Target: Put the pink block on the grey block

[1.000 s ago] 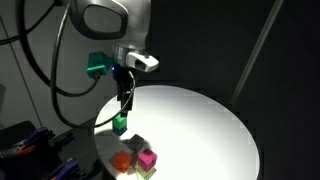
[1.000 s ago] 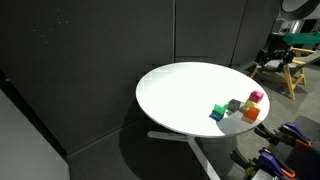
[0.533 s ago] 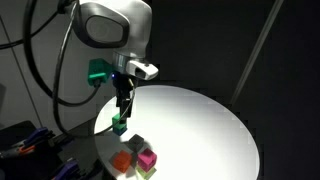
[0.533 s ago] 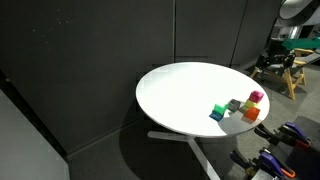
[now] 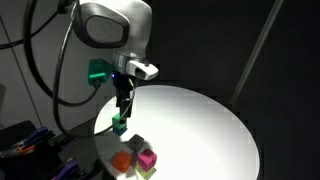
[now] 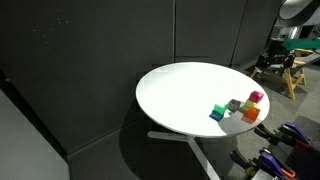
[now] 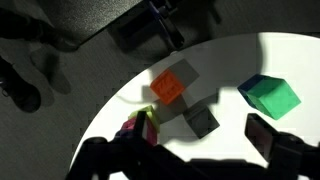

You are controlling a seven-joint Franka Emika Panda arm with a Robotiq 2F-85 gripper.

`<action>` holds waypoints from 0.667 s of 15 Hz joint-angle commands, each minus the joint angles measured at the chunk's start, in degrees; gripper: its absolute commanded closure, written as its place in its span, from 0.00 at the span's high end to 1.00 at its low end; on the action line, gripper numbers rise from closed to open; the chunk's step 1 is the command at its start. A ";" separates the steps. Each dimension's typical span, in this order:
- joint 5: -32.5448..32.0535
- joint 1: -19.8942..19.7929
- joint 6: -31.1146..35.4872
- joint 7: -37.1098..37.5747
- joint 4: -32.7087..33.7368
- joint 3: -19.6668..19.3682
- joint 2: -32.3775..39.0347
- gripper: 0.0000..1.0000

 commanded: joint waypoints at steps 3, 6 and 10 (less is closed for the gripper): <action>-0.07 0.01 1.09 -2.54 0.35 -0.57 1.54 1.00; -1.21 -0.25 3.11 -4.56 0.04 -0.88 2.52 1.00; -2.06 -0.54 8.22 -7.23 -0.53 -1.72 4.78 1.00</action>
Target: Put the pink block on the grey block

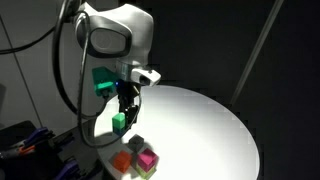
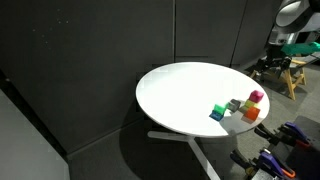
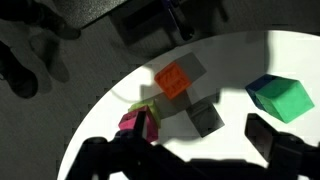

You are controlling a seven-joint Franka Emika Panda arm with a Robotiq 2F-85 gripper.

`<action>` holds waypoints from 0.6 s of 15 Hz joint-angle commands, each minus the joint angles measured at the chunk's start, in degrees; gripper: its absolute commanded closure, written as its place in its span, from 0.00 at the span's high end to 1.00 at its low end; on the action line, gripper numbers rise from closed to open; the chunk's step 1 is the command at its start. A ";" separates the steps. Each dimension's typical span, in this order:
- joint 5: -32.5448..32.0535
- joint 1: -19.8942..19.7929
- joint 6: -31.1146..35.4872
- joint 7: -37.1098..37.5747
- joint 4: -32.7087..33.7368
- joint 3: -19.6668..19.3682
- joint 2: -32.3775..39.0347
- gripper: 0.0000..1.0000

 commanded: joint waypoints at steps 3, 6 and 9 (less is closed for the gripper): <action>-1.42 -0.73 8.58 -3.41 -1.24 -1.66 3.58 1.00; -1.18 -0.78 13.54 -3.99 -1.69 -2.35 6.52 1.00; -0.81 -0.90 16.63 -4.65 -1.66 -2.87 9.27 1.00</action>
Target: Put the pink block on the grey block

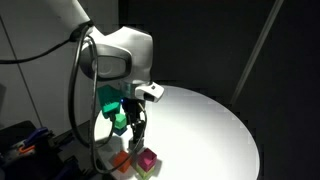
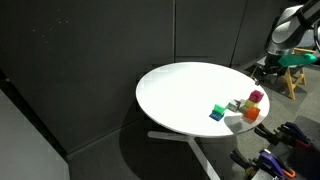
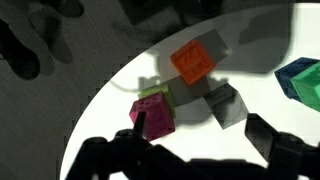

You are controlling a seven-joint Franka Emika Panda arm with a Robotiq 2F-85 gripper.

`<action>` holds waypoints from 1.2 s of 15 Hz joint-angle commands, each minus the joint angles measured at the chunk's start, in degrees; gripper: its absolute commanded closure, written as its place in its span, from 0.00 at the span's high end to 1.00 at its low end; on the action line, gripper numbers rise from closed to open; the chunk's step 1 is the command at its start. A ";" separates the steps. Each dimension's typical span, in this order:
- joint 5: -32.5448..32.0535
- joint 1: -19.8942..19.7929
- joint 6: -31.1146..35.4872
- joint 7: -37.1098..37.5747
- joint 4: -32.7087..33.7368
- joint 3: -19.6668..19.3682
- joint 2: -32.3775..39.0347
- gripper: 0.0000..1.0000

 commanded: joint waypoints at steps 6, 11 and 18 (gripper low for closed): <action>-0.12 -0.32 2.70 -0.44 0.06 -0.78 3.89 1.00; -0.12 -0.40 2.70 -0.49 0.14 -0.83 4.15 1.00; 1.00 -0.76 3.52 -2.33 0.75 -0.76 4.67 1.00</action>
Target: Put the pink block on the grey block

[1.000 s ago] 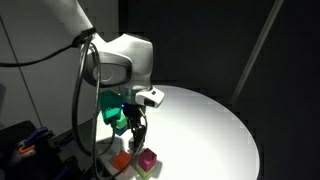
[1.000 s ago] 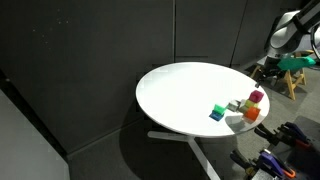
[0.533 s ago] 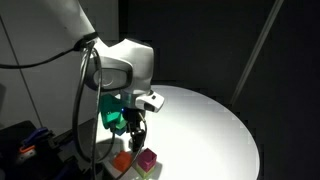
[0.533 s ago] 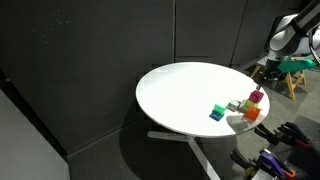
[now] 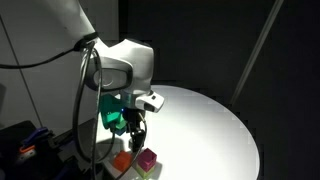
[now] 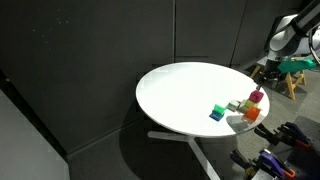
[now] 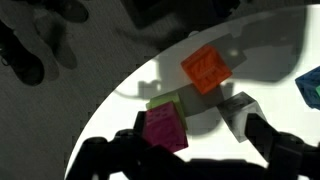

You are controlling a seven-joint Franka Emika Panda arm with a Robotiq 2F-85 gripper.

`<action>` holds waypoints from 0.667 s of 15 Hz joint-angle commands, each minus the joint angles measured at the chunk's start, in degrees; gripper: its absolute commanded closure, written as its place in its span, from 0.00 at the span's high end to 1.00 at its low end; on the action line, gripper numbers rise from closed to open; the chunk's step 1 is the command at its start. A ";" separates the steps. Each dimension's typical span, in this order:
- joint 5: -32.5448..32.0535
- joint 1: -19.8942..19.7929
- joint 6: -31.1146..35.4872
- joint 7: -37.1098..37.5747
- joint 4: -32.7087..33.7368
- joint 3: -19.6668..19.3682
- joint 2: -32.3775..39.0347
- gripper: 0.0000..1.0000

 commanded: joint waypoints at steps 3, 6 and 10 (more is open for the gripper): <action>1.44 -0.61 0.76 -2.64 1.21 0.26 0.69 1.00; 1.67 -0.77 0.41 -3.74 2.28 0.23 1.44 1.00; 1.58 -1.00 0.63 -4.96 3.79 0.19 2.72 1.00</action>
